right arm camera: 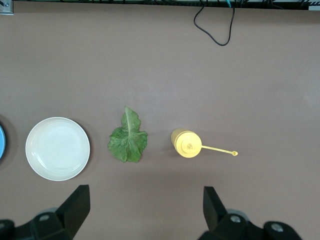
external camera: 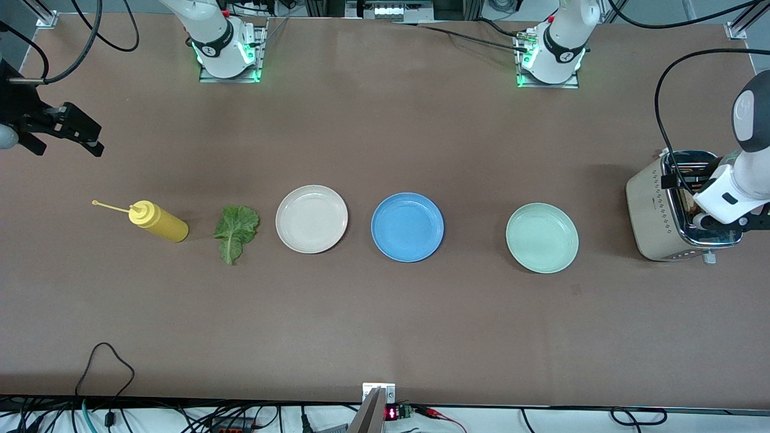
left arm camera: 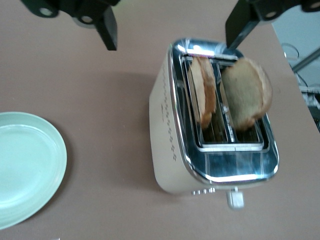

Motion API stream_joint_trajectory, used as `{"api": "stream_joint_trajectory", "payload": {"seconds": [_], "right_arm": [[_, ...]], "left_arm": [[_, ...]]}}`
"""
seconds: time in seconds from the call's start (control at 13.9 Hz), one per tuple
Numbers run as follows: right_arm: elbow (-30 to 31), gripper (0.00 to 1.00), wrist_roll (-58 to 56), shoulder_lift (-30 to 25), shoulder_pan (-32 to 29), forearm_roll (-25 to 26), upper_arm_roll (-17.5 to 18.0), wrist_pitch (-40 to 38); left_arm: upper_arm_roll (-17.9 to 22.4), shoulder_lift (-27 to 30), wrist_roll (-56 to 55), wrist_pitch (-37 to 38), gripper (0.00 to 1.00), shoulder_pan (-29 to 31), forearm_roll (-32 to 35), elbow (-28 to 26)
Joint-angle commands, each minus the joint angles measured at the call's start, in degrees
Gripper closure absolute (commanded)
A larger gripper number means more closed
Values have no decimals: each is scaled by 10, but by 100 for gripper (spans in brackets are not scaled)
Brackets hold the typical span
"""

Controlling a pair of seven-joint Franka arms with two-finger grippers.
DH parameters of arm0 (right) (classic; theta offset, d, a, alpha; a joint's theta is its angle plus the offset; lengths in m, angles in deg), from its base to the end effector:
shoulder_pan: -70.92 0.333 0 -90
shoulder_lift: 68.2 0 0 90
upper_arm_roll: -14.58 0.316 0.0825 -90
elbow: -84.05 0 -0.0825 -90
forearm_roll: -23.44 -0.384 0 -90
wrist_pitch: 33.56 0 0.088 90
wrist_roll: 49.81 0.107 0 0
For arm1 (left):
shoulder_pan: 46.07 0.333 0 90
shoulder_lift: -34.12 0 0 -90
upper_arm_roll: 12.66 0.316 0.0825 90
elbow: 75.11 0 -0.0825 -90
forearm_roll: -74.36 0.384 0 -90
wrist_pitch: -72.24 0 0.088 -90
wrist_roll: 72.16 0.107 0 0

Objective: Make sandwich in blue plate with both arms
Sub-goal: 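Reach into the toaster and grasp a bread slice with the left gripper, then lift the bread from the toaster while the right gripper reaches the lettuce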

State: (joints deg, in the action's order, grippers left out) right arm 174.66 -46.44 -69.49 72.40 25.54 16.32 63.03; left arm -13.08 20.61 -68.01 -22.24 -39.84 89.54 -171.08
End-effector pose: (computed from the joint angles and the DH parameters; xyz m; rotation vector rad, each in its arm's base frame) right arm 0.5585 0.0281 0.6429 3.1052 -0.0011 0.2003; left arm 0.5963 0.0873 0.4478 -2.8785 0.0386 0.4100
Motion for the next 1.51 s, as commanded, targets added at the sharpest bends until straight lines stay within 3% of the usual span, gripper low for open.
{"api": "stream_joint_trajectory", "payload": {"seconds": [0.0, 0.22, 0.58, 0.65, 0.79, 0.94, 1.08, 1.23, 1.44], "right_arm": [[-13, 0, -9, 2, -6, 1, 2, -13], [-12, 0, -13, 1, -6, 1, -4, -18], [4, 0, -9, 0, -5, 3, -3, -31], [17, 0, -9, -8, -2, 4, -3, -28], [32, 0, -8, -6, 3, 5, 0, -29], [48, 0, -4, 4, 3, 4, 1, -26], [54, 0, -4, 37, 3, -2, 2, -24], [54, 0, -4, 68, 11, -3, 3, -13], [64, 0, -6, 115, 29, -3, 3, 33]], "left_arm": [[-3, 53, 55, -123, 7, 25, 12, -95], [-3, 98, 73, -239, 7, 58, 12, -199], [-3, 92, 69, -292, 15, 97, 12, -250], [-3, 87, 68, -295, 25, 103, 12, -252], [-3, 81, 73, -289, 59, 106, 12, -252], [-3, 81, 73, -273, 84, 108, 12, -251], [-3, 81, 73, -259, 96, 108, 12, -247], [-10, 86, 72, -230, 99, 108, 12, -233], [-40, 84, 70, -108, 99, 104, 12, -138]]}}
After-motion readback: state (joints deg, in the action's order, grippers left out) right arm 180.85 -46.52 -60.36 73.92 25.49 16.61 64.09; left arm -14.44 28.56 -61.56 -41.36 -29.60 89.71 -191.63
